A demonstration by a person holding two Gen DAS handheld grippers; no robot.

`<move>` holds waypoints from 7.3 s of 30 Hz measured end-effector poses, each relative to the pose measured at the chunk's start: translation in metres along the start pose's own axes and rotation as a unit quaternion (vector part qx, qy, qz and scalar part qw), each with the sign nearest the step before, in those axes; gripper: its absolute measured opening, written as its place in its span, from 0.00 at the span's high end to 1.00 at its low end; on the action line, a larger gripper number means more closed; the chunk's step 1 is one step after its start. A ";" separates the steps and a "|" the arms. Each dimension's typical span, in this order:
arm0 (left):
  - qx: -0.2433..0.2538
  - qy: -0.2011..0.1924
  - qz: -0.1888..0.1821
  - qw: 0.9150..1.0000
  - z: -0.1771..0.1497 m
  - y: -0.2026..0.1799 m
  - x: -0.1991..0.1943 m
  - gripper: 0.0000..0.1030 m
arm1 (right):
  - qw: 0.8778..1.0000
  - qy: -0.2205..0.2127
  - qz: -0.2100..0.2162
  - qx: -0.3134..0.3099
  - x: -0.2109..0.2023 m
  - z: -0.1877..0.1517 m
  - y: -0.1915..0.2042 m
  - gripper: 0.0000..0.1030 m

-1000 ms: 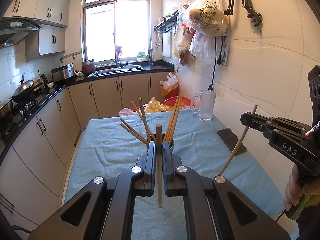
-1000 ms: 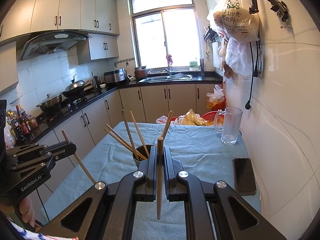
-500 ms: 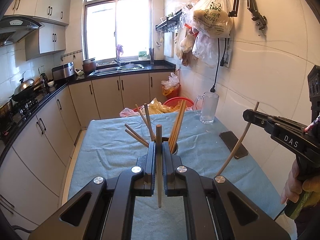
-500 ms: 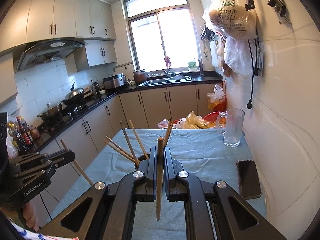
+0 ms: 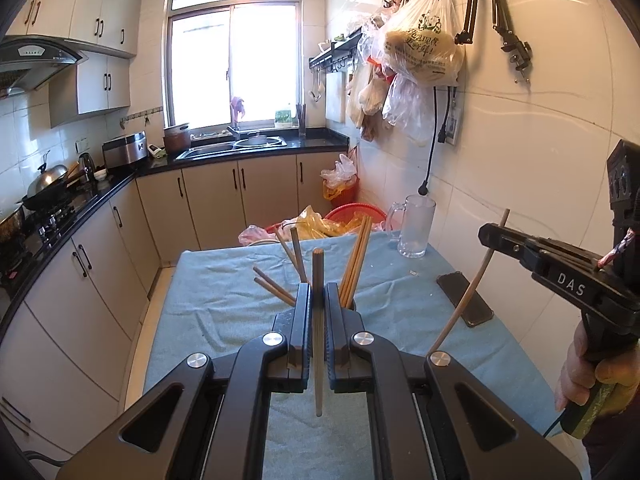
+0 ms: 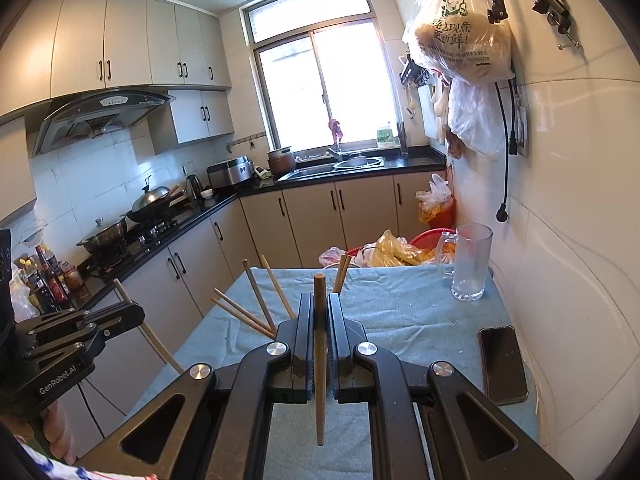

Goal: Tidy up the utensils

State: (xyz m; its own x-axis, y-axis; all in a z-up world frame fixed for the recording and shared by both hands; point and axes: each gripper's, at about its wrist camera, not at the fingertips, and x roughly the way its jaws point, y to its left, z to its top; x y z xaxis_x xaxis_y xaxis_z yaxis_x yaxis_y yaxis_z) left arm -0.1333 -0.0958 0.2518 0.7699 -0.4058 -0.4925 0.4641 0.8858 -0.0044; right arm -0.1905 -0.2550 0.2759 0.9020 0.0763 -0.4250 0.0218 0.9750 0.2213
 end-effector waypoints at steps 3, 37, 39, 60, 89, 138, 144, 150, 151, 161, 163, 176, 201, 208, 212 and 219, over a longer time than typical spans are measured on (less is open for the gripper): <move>-0.004 0.002 -0.011 1.000 0.006 0.002 0.000 0.95 | 1.000 -0.002 0.003 0.002 0.001 0.002 0.000 0.94; -0.083 -0.064 -0.024 0.994 0.090 0.037 0.084 0.95 | 0.999 -0.042 0.003 0.033 0.099 0.061 0.000 0.94; -0.082 -0.064 -0.023 0.994 0.089 0.037 0.091 0.95 | 0.998 -0.040 0.002 0.039 0.104 0.058 -0.004 0.94; -0.057 -0.030 0.002 0.998 0.064 0.032 0.138 0.95 | 0.999 0.013 0.007 0.049 0.150 0.026 -0.013 0.94; -0.056 -0.014 0.009 0.998 0.046 0.036 0.146 0.94 | 0.998 0.059 0.000 0.034 0.168 -0.001 -0.003 0.94; -0.124 -0.032 0.080 0.989 -0.047 0.056 0.002 0.14 | 0.997 0.026 -0.062 0.045 0.051 -0.050 0.003 0.40; -0.122 -0.007 0.136 0.983 -0.086 0.051 -0.010 0.13 | 0.995 0.046 -0.083 0.030 0.040 -0.092 0.011 0.39; -0.099 -0.089 0.226 0.965 -0.096 0.032 -0.055 0.00 | 0.995 0.033 -0.088 0.037 0.018 -0.111 0.019 0.36; -0.092 -0.098 0.238 0.962 -0.096 0.029 -0.060 0.00 | 0.995 0.029 -0.093 0.033 0.013 -0.114 0.021 0.36; -0.077 -0.103 0.210 0.969 -0.095 0.013 -0.066 0.00 | 0.992 -0.008 -0.126 -0.022 -0.011 -0.123 0.046 0.27; -0.075 -0.096 0.200 0.972 -0.097 0.011 -0.059 0.00 | 0.992 -0.003 -0.125 -0.026 -0.008 -0.125 0.048 0.27; -0.096 0.012 0.170 0.981 -0.120 0.025 -0.002 0.00 | 0.989 0.041 -0.144 -0.010 0.017 -0.136 0.031 0.26; -0.097 0.095 0.167 0.977 -0.136 0.028 0.043 0.00 | 0.986 0.074 -0.147 -0.010 0.041 -0.144 0.026 0.25; -0.097 0.107 0.163 0.976 -0.138 0.027 0.047 0.00 | 0.986 0.075 -0.147 -0.012 0.041 -0.145 0.027 0.25; -0.097 0.109 0.163 0.976 -0.139 0.026 0.048 0.00 | 0.986 0.075 -0.148 -0.008 0.042 -0.146 0.027 0.25; -0.093 0.120 0.157 0.976 -0.142 0.023 0.052 0.00 | 0.986 0.080 -0.145 -0.012 0.044 -0.149 0.029 0.25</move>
State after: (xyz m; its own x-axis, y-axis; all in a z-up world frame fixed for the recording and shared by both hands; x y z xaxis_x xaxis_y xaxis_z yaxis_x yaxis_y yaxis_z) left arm -0.1448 -0.0649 0.1023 0.7268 -0.0627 -0.6840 0.1166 0.9926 0.0329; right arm -0.2145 -0.1926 0.1333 0.7795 -0.1757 -0.6012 0.2561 0.9653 0.0500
